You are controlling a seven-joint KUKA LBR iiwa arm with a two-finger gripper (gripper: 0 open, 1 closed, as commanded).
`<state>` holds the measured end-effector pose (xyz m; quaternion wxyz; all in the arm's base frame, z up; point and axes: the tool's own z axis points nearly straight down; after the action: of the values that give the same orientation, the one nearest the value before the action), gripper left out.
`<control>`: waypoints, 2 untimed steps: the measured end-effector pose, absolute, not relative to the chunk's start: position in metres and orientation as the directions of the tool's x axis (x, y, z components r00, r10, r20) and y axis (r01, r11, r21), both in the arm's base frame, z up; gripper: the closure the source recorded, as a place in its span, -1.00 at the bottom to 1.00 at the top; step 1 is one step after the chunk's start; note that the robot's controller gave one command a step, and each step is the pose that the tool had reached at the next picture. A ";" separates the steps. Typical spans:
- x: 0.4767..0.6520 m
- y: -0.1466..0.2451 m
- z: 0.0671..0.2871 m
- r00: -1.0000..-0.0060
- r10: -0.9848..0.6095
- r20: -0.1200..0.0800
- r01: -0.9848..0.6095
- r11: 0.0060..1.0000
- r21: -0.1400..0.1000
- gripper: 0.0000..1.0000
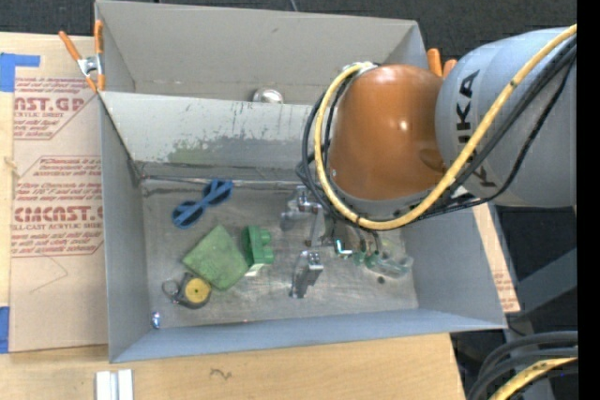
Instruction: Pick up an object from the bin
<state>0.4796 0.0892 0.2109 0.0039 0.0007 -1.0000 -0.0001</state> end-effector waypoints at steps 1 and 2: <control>0.548 0.121 0.099 -0.919 -0.394 0.001 -0.394 0.919 0.001 -1.00; 0.549 0.120 0.100 -0.920 -0.393 -0.001 -0.393 0.920 0.002 1.00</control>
Offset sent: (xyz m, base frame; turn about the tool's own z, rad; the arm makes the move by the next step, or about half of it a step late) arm 0.0693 0.0302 -0.1104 -0.4024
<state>0.5487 0.1204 0.0999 -0.0003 0.2004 -0.9797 -0.0010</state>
